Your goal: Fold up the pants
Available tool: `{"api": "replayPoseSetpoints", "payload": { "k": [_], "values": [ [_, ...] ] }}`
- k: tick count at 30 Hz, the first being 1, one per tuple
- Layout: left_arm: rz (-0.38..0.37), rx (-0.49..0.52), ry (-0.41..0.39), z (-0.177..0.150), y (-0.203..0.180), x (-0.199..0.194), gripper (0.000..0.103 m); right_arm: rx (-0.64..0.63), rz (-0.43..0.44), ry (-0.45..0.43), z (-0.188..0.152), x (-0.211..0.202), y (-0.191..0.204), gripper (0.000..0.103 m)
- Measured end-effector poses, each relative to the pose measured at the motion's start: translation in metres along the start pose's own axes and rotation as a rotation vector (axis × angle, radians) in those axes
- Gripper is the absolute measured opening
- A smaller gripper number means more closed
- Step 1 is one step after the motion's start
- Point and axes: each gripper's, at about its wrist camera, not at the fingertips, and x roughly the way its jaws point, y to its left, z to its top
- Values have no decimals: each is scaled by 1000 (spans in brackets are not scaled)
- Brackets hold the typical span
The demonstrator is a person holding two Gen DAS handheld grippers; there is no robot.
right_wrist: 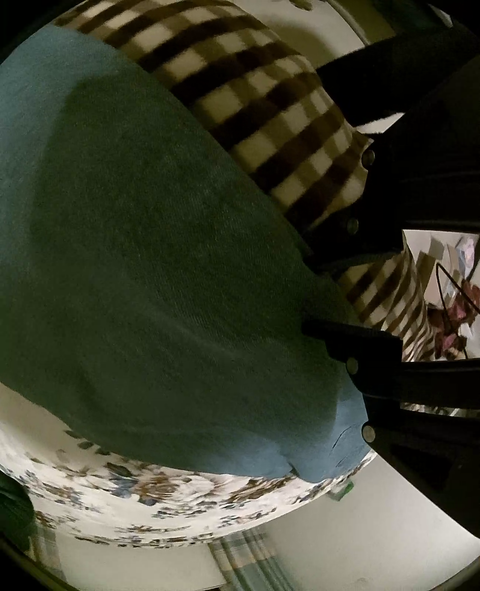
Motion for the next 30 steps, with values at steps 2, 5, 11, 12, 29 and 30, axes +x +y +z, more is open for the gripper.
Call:
{"api": "replayPoseSetpoints", "payload": {
  "k": [2, 5, 11, 12, 29, 30],
  "values": [
    [11, -15, 8, 3, 4, 9, 36, -7, -11, 3, 1, 1, 1, 30],
    [47, 3, 32, 6, -3, 26, 38, -6, -26, 7, 2, 3, 3, 30],
    [87, 120, -45, 3, -15, 17, 12, -34, -53, -12, -1, 3, 9, 27],
    [85, 142, -58, 2, -18, 10, 11, -39, -66, -29, -2, 1, 9, 12],
    [181, 187, -2, 16, 0, -21, 18, -121, -126, 74, -5, -15, 8, 43],
    [186, 209, -31, 14, -5, -35, 19, -152, -142, 65, -6, -25, 13, 49]
  ]
}}
